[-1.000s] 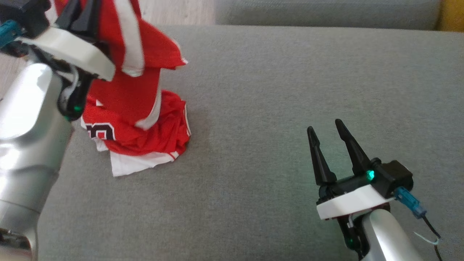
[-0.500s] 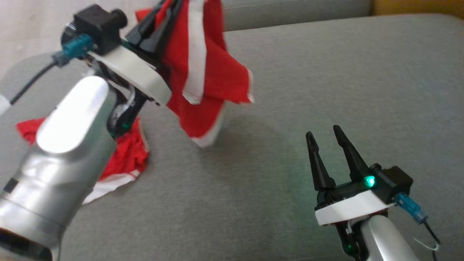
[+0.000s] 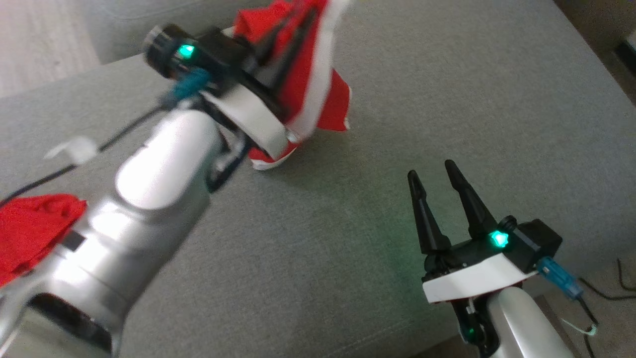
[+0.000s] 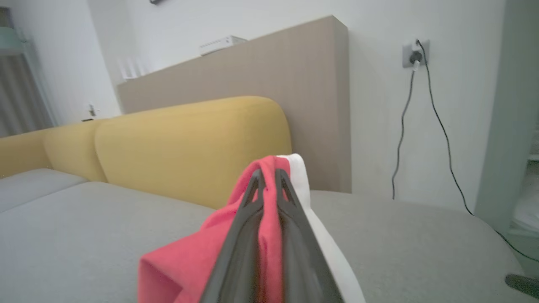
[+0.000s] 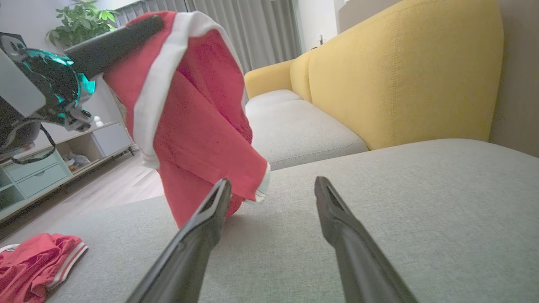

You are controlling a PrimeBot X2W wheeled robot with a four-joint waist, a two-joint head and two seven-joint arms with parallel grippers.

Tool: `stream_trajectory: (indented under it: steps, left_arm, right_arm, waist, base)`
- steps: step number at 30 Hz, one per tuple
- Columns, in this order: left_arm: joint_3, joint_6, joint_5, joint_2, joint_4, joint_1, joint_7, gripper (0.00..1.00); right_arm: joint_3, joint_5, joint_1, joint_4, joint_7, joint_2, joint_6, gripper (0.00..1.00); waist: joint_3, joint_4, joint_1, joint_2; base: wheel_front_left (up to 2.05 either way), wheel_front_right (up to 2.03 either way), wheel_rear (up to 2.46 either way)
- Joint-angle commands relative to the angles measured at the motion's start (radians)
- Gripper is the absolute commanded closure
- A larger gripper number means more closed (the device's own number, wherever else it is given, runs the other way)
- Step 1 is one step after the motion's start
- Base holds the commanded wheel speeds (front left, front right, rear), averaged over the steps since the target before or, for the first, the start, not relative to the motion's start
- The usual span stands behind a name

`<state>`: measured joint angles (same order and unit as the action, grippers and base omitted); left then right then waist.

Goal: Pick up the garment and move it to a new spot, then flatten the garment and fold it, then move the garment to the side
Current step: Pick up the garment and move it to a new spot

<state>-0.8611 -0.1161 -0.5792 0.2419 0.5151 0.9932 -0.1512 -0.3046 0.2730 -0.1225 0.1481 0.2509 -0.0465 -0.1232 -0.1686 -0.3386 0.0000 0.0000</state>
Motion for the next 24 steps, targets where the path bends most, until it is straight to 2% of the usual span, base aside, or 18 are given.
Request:
stream_trajectory:
  steps: [1,2,3,6,12,14,17,21,24]
  left_arm:
    - [-0.009,-0.007,-0.013,0.011,-0.008,0.033,0.025,1.00]
    - [-0.046,-0.011,-0.027,0.007,-0.002,0.021,0.055,0.41]
    - [-0.130,-0.013,-0.076,0.008,-0.019,-0.003,0.106,0.00]
    - [-0.209,-0.014,-0.126,0.051,-0.051,-0.002,0.117,0.00]
    - [-0.185,-0.013,-0.165,0.101,-0.035,0.011,0.052,0.00]
    - [-0.163,0.001,-0.172,0.118,-0.025,0.007,0.022,0.00]
    - [-0.126,0.049,-0.183,0.147,-0.017,-0.023,-0.022,0.00]
    - [-0.087,0.133,-0.191,0.184,-0.040,-0.108,-0.072,0.00]
    - [-0.026,0.224,-0.215,0.206,-0.085,-0.219,-0.100,0.00]
  right_arm:
    - [-0.018,0.008,-0.034,-0.038,0.011,-0.004,-0.008,0.00]
    - [-0.014,0.009,-0.033,-0.039,0.011,-0.004,-0.008,0.00]
    - [-0.004,0.012,-0.032,-0.040,0.011,-0.004,-0.008,0.00]
    - [0.008,0.018,-0.033,-0.041,0.011,-0.004,-0.008,0.00]
    - [0.026,0.013,-0.030,-0.035,0.011,-0.004,-0.008,0.00]
    - [0.039,0.010,-0.025,-0.031,0.011,-0.004,-0.008,0.00]
    - [0.059,0.003,-0.016,-0.026,0.011,-0.004,-0.008,0.00]
    - [0.086,-0.010,-0.003,-0.021,0.011,-0.004,-0.008,0.00]
    - [0.098,-0.020,0.007,-0.016,0.011,-0.004,-0.008,0.00]
  waist:
    - [-0.016,-0.020,0.0000,0.0000]
    - [-0.017,-0.019,0.0000,0.0000]
    - [-0.019,-0.010,0.0000,0.0000]
    - [-0.019,0.020,0.0000,0.0000]
    - [-0.004,0.093,0.0000,0.0000]
    - [0.007,0.125,0.0000,0.0000]
    - [0.024,0.173,0.0000,0.0000]
    - [0.048,0.238,0.0000,0.0000]
    - [0.064,0.276,0.0000,0.0000]
  base:
    - [0.00,0.00,0.00]
    - [0.00,0.00,0.00]
    - [0.00,0.00,0.00]
    - [0.00,0.00,0.00]
    - [0.00,0.00,0.00]
    - [0.00,0.00,0.00]
    - [0.00,0.00,0.00]
    - [0.00,0.00,0.00]
    - [0.00,0.00,0.00]
